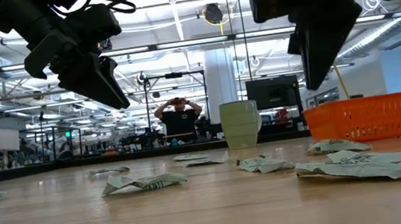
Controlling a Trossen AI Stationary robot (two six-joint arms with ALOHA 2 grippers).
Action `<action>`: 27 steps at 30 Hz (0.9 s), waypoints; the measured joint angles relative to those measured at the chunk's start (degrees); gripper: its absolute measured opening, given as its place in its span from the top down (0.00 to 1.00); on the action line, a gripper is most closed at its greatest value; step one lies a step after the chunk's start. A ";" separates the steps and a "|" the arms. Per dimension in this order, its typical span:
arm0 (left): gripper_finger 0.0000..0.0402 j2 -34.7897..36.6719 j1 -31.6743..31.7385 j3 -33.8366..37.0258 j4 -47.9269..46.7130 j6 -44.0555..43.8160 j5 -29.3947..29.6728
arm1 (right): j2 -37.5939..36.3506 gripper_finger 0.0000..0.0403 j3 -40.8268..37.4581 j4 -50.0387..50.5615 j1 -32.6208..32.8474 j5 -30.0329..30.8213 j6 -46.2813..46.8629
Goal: Pick and place Stevia / Truvia into bins
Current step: Put the light green packet into the orange basket
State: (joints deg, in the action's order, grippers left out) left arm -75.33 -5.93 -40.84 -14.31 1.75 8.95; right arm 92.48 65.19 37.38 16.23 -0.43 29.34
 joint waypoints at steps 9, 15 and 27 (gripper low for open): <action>0.61 0.00 0.01 0.00 0.07 -0.71 0.00 | 6.34 0.82 -0.07 -1.83 3.06 0.24 -2.08; 0.61 0.01 0.02 0.00 0.97 -0.56 -0.02 | 8.15 0.82 -0.07 -2.56 3.04 0.63 -2.02; 0.61 0.02 0.02 0.00 0.92 -0.54 -0.02 | 9.37 0.82 -1.40 -2.34 2.89 5.08 -3.52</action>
State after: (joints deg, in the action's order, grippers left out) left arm -75.31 -5.91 -40.84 -13.39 1.21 8.93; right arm 101.85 63.79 35.04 19.11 4.66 25.82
